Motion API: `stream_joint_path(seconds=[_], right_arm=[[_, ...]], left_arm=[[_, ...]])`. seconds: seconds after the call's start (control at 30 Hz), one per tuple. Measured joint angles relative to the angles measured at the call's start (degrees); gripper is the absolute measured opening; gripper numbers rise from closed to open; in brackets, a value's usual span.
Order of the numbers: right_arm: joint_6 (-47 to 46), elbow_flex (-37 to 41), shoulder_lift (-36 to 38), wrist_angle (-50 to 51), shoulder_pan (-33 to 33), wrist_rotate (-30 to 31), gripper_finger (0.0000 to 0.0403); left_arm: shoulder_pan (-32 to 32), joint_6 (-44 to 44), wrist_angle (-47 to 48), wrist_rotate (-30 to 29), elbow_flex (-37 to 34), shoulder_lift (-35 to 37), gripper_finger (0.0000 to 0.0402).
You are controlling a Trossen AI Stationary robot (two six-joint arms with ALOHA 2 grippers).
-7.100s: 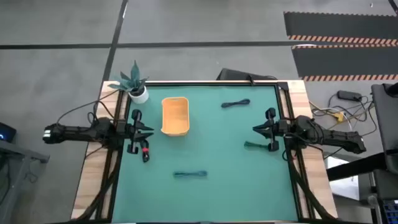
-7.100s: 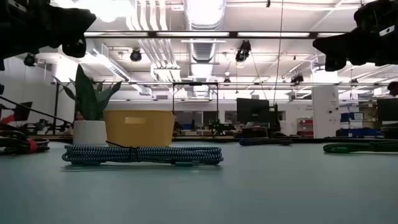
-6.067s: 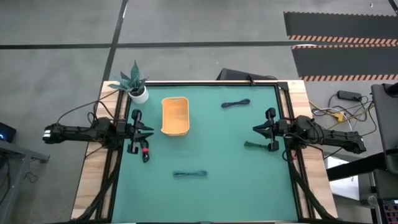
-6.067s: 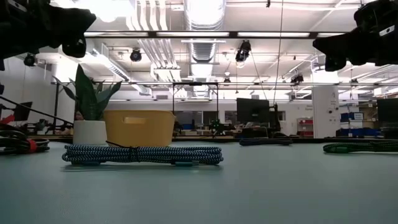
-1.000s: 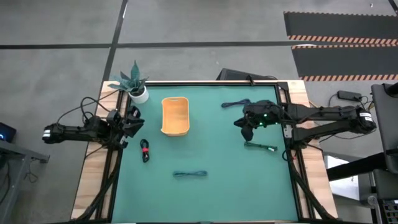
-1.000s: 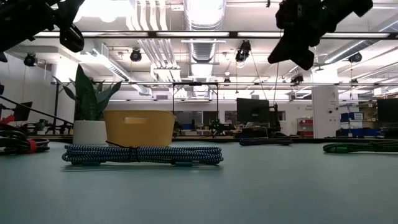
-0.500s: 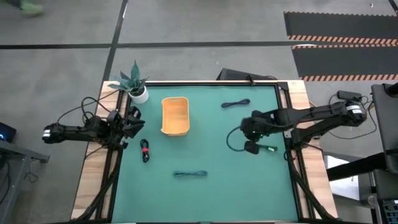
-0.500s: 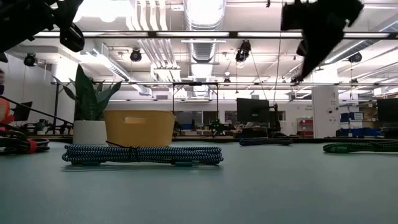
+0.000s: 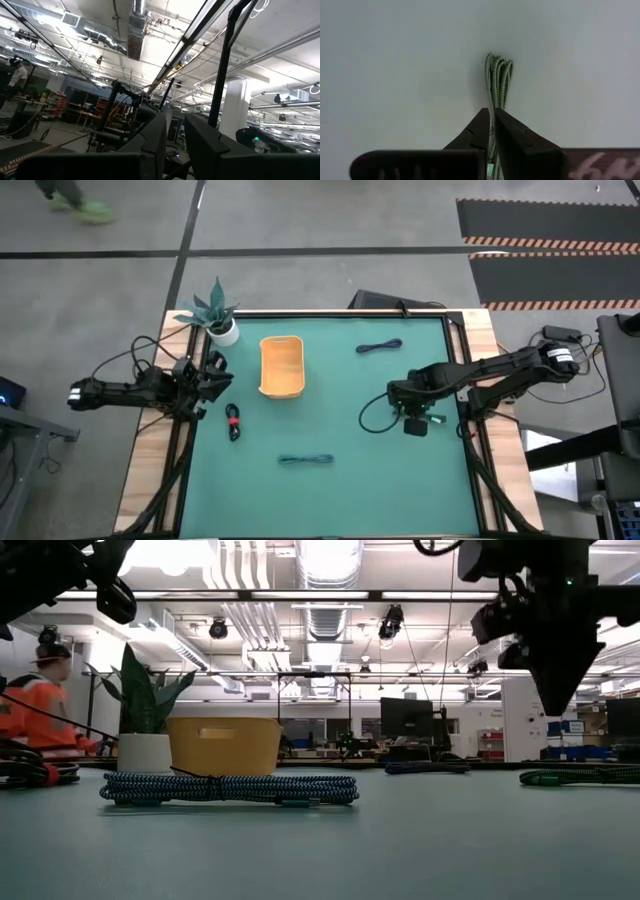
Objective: Pick and place USB-C Cables
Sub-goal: Put the green USB cable into the yellow bin
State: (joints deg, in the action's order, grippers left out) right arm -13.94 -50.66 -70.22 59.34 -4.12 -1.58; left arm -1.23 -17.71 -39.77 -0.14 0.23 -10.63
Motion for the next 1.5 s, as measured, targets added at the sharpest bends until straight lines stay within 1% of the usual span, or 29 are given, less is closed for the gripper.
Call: stream_joint_path(seconds=[0.17,0.3,0.53,0.73,0.87,0.97,1.17,1.33,1.5], right_arm=[[-2.5,1.1,-1.5,-0.1,0.0,0.0,0.0019],[-2.6,1.2,-2.9,-0.5,0.0,-0.1,0.0038],[-3.0,1.2,-5.0,-1.8,0.0,0.1,0.0107],[-3.5,1.2,-8.5,-2.1,0.0,0.5,0.0171],[-3.8,1.2,-11.3,-2.2,0.0,0.7,0.0196],[-3.7,1.2,-12.9,-2.2,0.0,0.7,0.0200],[-3.6,1.2,-15.0,-2.6,0.0,1.8,0.0194],[-4.8,1.3,-15.9,-3.0,0.0,3.2,0.0194],[-5.6,1.4,-16.5,-3.2,0.0,3.3,0.0194]], left_arm=[[0.0,0.0,0.0,0.0,0.0,-0.2,0.0054],[0.0,0.0,0.1,0.0,0.0,-0.2,0.0054],[0.0,0.1,0.2,0.0,0.0,-0.2,0.0054],[0.0,0.1,0.2,0.0,0.0,-0.3,0.0054],[0.0,0.1,0.2,0.0,0.0,-0.4,0.0054],[0.0,0.1,0.2,0.0,0.0,-0.5,0.0054],[0.0,0.1,0.2,0.0,0.0,-0.6,0.0054],[0.0,0.1,0.2,-0.1,0.0,-0.8,0.0054],[0.0,0.1,0.2,-0.1,0.0,-1.1,0.0054]])
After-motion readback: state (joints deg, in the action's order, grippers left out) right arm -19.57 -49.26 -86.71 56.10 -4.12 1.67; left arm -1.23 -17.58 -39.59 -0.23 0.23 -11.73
